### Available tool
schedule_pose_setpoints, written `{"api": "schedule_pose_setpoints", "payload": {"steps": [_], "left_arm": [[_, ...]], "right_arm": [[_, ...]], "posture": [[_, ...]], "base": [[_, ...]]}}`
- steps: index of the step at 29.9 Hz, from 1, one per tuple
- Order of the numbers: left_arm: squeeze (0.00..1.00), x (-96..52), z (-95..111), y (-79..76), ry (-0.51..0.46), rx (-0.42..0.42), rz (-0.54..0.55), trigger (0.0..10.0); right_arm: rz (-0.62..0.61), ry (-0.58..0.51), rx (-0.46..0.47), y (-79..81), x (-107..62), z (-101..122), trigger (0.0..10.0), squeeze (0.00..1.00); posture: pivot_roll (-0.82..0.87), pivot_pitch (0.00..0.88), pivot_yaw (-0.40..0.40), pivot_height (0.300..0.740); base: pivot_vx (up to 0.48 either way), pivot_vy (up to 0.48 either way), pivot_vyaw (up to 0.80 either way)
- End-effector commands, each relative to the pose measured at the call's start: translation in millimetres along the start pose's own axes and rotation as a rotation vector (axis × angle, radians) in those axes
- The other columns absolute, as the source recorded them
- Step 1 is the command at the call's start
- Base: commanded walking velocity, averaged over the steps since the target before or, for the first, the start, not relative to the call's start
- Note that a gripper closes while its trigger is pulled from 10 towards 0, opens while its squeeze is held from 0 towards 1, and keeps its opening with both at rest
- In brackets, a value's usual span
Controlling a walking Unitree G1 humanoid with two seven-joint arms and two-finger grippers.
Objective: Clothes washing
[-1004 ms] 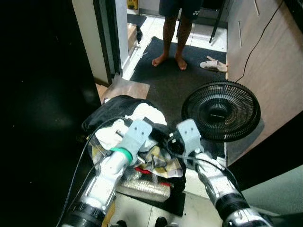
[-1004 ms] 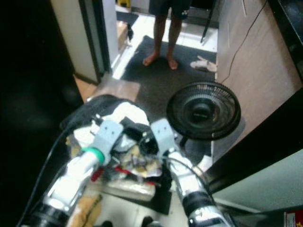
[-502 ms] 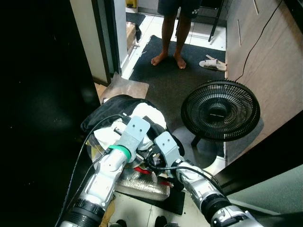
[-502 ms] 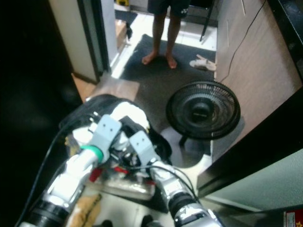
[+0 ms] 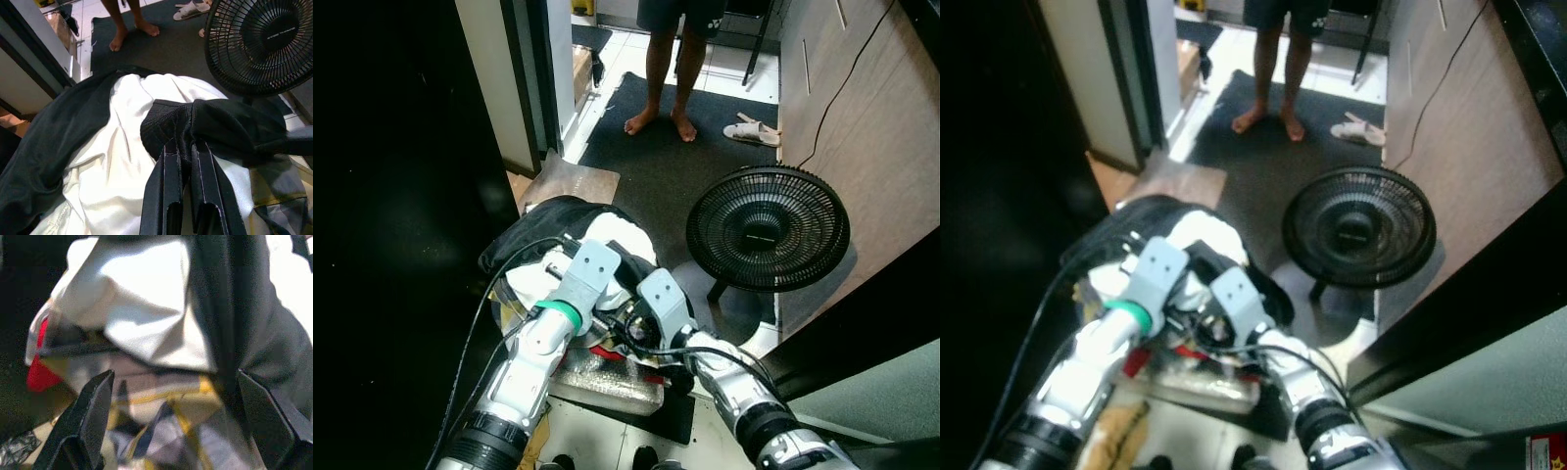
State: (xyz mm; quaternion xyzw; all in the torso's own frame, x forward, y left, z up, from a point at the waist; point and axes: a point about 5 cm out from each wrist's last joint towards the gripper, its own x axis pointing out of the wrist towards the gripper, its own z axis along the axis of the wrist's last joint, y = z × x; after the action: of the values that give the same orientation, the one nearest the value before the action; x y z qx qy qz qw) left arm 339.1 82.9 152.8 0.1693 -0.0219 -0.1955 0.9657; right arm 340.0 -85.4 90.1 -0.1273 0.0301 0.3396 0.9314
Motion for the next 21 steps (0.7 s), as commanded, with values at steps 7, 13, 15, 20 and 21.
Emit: {"api": "schedule_pose_setpoints", "payload": {"steps": [7, 13, 15, 20, 21], "left_arm": [[0.0, 5.4, -1.1, -5.1, 0.002, -0.007, -0.025, 10.0], [0.0, 6.8, 0.3, -7.1, -0.002, -0.008, -0.035, 10.0], [0.0, 6.8, 0.3, -7.1, -0.002, -0.008, -0.035, 10.0], [0.0, 6.9, -0.2, -6.5, 0.0, -0.007, -0.037, 10.0], [0.0, 6.9, -0.2, -6.5, 0.0, -0.007, -0.037, 10.0]], "right_arm": [[-0.135, 0.13, -0.124, -22.6, -40.5, -39.8, 10.0, 0.0], [-0.252, 0.18, -0.135, -46.5, -49.2, -43.1, 10.0, 0.0], [-0.252, 0.18, -0.135, -46.5, -49.2, -43.1, 10.0, 0.0], [-0.321, 0.187, -0.127, -62.0, -45.3, -33.7, 10.0, 0.0], [-0.321, 0.187, -0.127, -62.0, -45.3, -33.7, 10.0, 0.0]], "posture": [[-0.02, 0.276, 0.053, 0.74], [-0.02, 0.279, 0.058, 0.74], [-0.02, 0.279, 0.058, 0.74], [-0.01, 0.288, 0.06, 0.74], [-0.01, 0.288, 0.06, 0.74]], "base": [[0.0, 0.0, 0.0], [0.0, 0.0, 0.0], [0.0, 0.0, 0.0], [0.0, 0.0, 0.0], [0.0, 0.0, 0.0]]}}
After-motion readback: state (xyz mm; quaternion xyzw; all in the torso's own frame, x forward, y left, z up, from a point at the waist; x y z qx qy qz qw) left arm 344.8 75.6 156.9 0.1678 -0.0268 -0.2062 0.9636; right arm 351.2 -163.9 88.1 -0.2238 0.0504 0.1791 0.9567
